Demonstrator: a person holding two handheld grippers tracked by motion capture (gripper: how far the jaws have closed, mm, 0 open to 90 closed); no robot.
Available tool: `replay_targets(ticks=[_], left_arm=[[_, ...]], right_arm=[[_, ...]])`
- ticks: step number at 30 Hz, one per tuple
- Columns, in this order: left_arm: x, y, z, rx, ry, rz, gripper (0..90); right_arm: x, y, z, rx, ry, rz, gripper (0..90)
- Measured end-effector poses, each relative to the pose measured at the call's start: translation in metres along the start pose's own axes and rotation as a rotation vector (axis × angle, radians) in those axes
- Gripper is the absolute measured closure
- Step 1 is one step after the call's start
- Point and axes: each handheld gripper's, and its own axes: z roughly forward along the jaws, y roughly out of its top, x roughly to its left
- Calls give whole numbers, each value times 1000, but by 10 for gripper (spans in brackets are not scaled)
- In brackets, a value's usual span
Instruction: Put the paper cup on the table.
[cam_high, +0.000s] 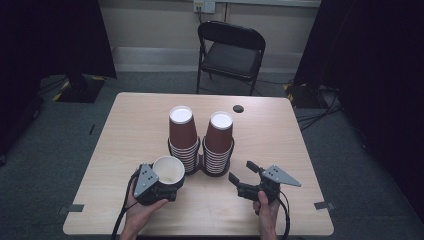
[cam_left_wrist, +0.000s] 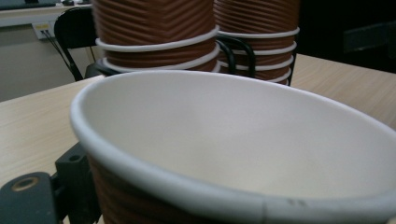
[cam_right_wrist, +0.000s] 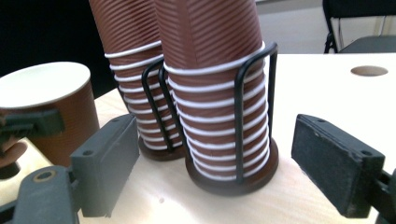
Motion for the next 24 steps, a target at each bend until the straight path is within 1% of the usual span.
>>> replay_targets(ticks=[1, 2, 3, 8, 10, 12, 14, 16, 17, 20, 22, 24], left_arm=[[4, 0, -1, -3, 4, -8, 87], [6, 0, -2, -6, 5, -17, 87], [8, -1, -4, -5, 11, -14, 87], [18, -1, -5, -3, 34, -26, 86], [22, 0, -6, -9, 38, -45, 85], [26, 0, -6, -6, 46, -40, 84], [29, 1, -5, -6, 53, -44, 84], [34, 2, -6, -10, 58, -61, 84], [37, 2, -5, -14, 56, -61, 84], [43, 3, -4, -17, 76, -86, 85], [48, 3, -3, -21, 81, -98, 86], [53, 3, -2, -22, 98, -109, 85]], right_arm=[[-1, -1, -1, 5, -8, -1, 146], [-2, -3, -2, 12, -35, -7, 147], [-3, -4, -3, 17, -52, -4, 147], [-10, -12, -8, 8, -112, -7, 147], [-14, -14, -10, 11, -129, -18, 149], [-17, -16, -12, 13, -134, -18, 149], [-20, -19, -14, 11, -149, -12, 151], [-23, -22, -16, 7, -155, -4, 152], [-24, -23, -17, 8, -162, 3, 152], [-27, -27, -18, 14, -179, 9, 155], [-28, -30, -18, 22, -187, 10, 160], [-29, -32, -17, 30, -192, 5, 160]])
